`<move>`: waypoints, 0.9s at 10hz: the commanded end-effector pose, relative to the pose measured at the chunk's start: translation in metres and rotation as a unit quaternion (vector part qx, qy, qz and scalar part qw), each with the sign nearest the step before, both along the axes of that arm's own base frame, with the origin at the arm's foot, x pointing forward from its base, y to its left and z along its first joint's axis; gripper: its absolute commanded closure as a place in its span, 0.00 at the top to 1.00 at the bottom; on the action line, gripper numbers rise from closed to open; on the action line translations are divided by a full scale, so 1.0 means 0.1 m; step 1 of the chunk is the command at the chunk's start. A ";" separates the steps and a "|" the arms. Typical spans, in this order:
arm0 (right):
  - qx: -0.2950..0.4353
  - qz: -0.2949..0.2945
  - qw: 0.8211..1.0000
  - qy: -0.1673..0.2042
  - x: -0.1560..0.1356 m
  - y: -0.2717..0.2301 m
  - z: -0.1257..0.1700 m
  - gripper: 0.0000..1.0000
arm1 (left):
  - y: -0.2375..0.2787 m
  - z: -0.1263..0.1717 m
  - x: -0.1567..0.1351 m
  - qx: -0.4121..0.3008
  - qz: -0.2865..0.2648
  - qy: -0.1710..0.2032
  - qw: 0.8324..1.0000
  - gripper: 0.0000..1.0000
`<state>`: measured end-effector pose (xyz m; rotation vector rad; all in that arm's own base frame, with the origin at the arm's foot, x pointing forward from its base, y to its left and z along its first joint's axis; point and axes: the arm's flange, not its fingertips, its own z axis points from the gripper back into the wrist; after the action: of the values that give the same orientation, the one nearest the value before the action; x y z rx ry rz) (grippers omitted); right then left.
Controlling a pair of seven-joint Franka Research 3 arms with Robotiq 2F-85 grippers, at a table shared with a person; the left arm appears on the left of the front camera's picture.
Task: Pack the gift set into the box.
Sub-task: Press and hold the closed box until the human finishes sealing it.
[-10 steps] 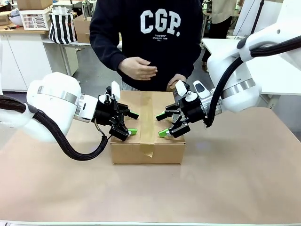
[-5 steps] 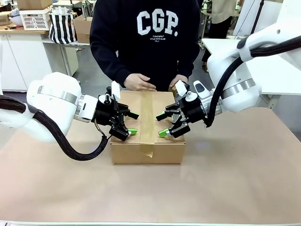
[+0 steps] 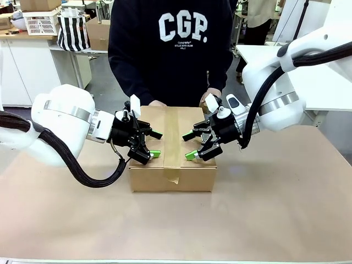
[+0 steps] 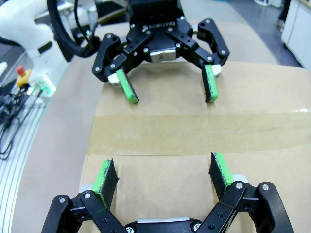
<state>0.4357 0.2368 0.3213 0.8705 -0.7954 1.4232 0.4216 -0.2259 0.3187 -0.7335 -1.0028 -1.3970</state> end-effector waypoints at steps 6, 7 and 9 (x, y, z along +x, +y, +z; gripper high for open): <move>-0.004 -0.001 1.000 0.000 -0.01 0.00 -0.02 1.00 | 0.02 -0.04 -0.01 0.002 -0.001 0.002 1.000 1.00; -0.004 -0.001 1.000 0.000 -0.01 0.00 -0.02 1.00 | 0.02 -0.04 -0.01 0.002 -0.001 0.002 1.000 1.00; -0.004 -0.001 1.000 0.000 -0.01 0.00 -0.02 1.00 | 0.02 -0.04 -0.01 0.002 -0.001 0.002 1.000 1.00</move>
<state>0.4358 0.2368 0.3213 0.8704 -0.7955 1.4231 0.4217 -0.2258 0.3187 -0.7332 -1.0030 -1.3968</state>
